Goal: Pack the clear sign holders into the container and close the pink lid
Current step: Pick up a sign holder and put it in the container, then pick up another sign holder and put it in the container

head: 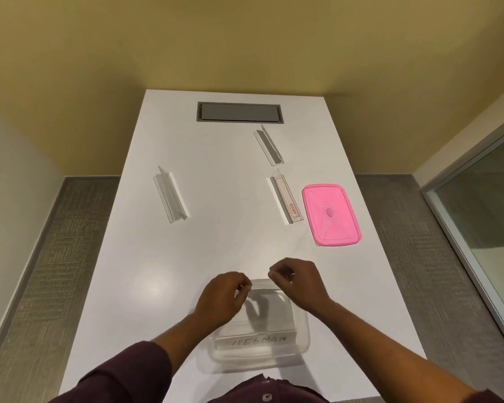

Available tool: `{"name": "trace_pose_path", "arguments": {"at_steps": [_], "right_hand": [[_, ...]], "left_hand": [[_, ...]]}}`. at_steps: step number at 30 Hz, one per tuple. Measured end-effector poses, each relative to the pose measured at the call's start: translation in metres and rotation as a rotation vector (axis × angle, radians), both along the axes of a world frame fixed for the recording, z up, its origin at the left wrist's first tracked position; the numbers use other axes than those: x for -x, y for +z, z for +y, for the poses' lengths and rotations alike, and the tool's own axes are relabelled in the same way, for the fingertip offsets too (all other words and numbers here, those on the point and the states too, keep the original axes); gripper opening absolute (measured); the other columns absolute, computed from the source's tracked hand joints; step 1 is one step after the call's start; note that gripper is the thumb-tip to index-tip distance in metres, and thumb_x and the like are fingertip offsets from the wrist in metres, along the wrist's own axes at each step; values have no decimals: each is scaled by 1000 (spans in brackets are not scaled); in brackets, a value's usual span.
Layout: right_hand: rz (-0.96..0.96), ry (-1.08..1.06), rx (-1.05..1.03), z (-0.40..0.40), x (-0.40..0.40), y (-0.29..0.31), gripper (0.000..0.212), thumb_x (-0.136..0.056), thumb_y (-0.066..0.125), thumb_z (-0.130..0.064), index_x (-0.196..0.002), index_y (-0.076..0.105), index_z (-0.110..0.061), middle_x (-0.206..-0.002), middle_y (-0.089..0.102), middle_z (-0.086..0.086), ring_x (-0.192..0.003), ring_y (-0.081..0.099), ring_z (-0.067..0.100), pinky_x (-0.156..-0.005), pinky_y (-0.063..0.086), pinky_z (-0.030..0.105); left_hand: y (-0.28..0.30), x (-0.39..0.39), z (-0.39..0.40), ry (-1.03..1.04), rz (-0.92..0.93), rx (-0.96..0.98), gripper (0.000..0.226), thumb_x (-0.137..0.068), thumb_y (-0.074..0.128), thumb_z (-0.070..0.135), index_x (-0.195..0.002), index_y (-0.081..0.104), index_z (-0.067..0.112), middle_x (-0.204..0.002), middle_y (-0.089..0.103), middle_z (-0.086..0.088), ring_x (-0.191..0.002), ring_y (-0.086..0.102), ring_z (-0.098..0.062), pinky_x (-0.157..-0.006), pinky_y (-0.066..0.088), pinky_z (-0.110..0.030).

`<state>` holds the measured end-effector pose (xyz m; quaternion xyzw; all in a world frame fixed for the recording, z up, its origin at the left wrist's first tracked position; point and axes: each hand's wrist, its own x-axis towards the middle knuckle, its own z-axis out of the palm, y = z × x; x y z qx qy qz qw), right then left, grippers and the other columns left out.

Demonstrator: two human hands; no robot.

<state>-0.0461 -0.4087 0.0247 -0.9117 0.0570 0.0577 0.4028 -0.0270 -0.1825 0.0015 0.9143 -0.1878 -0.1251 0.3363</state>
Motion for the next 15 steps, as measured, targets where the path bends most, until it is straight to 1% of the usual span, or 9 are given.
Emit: {"name": "trace_pose_path", "arguments": {"at_steps": [3, 4, 6, 8, 10, 13, 14, 15], "right_hand": [[-22, -129, -89, -8, -33, 10, 8, -83, 76, -35, -82, 77, -27, -77, 76, -16, -74, 70, 0, -67, 51, 13], [-16, -158, -101, -12, -45, 12, 8, -83, 76, -33, -82, 77, -25, -77, 76, -15, -74, 70, -1, -67, 50, 13], [10, -202, -84, -23, -70, 11, 8, -84, 75, -31, -83, 77, -23, -79, 76, -13, -75, 69, -1, -72, 53, 18], [46, -223, -48, -34, -93, 6, 9, -85, 74, -30, -86, 77, -22, -84, 76, -12, -78, 69, 0, -77, 55, 25], [79, -208, 12, -47, -115, -3, 14, -86, 73, -30, -94, 76, -19, -93, 75, -8, -85, 69, 6, -83, 56, 31], [88, -118, 163, -64, -143, -19, 31, -88, 72, -31, -116, 70, -17, -115, 68, 4, -107, 63, 19, -93, 50, 34], [87, -102, 198, -69, -152, -23, 37, -88, 72, -32, -122, 67, -17, -122, 63, 6, -114, 59, 22, -94, 47, 35], [84, -94, 224, -73, -160, -28, 42, -87, 73, -31, -126, 64, -17, -128, 59, 8, -119, 56, 25, -95, 46, 35]], "left_hand": [[7, -40, -13, 77, 6, 112, 11, -90, 63, 24, -90, 74, 22, -85, 75, 10, -79, 67, -5, -79, 56, -33], [9, -54, -17, 87, 0, 127, 11, -89, 64, 22, -91, 74, 19, -85, 75, 8, -80, 68, -8, -80, 56, -34], [9, -83, -26, 93, -8, 125, 11, -90, 64, 19, -93, 74, 16, -89, 76, 4, -84, 69, -14, -83, 56, -37], [5, -109, -33, 102, 2, 86, 15, -91, 64, 19, -101, 73, 14, -100, 75, 0, -95, 69, -18, -90, 54, -38], [-5, -131, -36, 100, 35, 17, 21, -93, 63, 21, -112, 69, 15, -114, 71, -1, -107, 65, -20, -97, 49, -37], [-29, -149, -31, 110, 71, -44, 34, -93, 63, 24, -126, 60, 18, -129, 63, 0, -112, 63, -20, -97, 47, -33], [-40, -155, -29, 116, 88, -57, 41, -93, 64, 24, -132, 56, 16, -137, 58, -2, -121, 61, -22, -102, 46, -35], [-52, -159, -26, 102, 95, -97, 49, -93, 64, 23, -139, 51, 12, -148, 50, -6, -135, 52, -26, -110, 42, -38]]}}
